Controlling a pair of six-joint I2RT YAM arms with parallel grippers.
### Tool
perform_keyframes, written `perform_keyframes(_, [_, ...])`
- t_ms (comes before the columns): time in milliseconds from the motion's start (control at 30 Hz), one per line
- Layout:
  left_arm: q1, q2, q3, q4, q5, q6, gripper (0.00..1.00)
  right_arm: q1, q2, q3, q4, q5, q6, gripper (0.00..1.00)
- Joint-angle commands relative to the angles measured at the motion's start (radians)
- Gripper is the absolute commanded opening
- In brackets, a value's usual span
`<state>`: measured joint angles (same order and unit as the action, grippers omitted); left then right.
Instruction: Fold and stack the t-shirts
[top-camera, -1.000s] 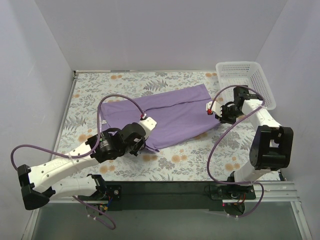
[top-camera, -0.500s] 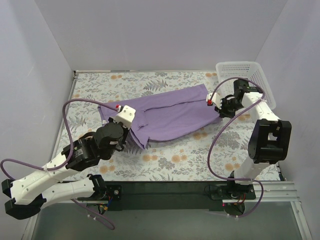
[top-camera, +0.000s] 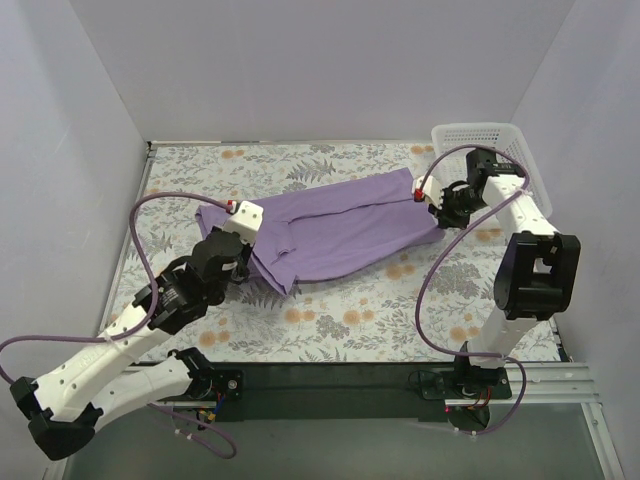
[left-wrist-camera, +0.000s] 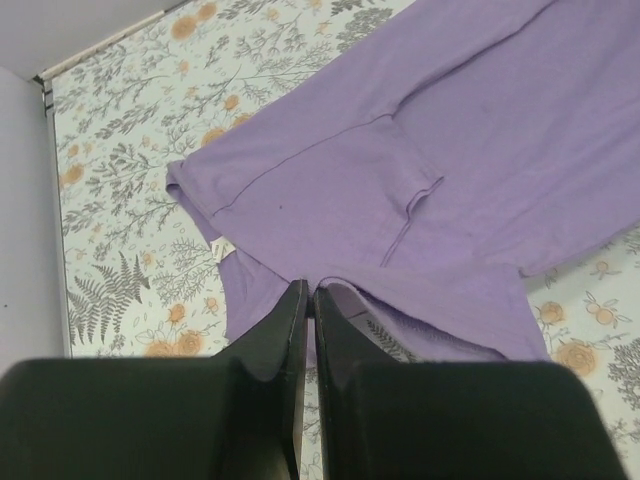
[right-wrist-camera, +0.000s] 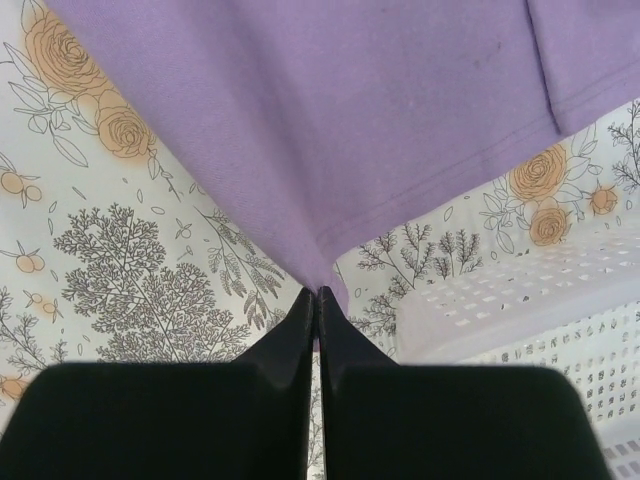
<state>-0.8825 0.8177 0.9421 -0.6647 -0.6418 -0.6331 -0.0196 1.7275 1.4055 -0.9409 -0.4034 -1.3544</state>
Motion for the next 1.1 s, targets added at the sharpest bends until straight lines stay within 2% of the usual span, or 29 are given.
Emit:
perform_keyframes(0, [0.111, 0.011, -0.026, 0.059, 0.134, 0.046, 0.0, 0.017, 0.024, 0.056, -0.036, -0.017, 0.024, 0.01])
perform_keyframes(200, [0.2, 0.026, -0.068, 0.102, 0.202, 0.049, 0.0, 0.063, 0.09, 0.087, -0.039, 0.026, 0.052, 0.01])
perform_keyframes(400, [0.296, 0.052, -0.045, 0.191, 0.211, 0.087, 0.0, 0.081, 0.156, 0.161, -0.053, 0.048, 0.086, 0.01])
perform_keyframes(833, [0.525, 0.267, 0.021, 0.365, 0.32, 0.127, 0.0, 0.101, 0.277, 0.311, -0.072, 0.113, 0.167, 0.01])
perform_keyframes(1067, [0.574, 0.359, 0.084, 0.428, 0.341, 0.128, 0.0, 0.112, 0.348, 0.389, -0.072, 0.14, 0.205, 0.01])
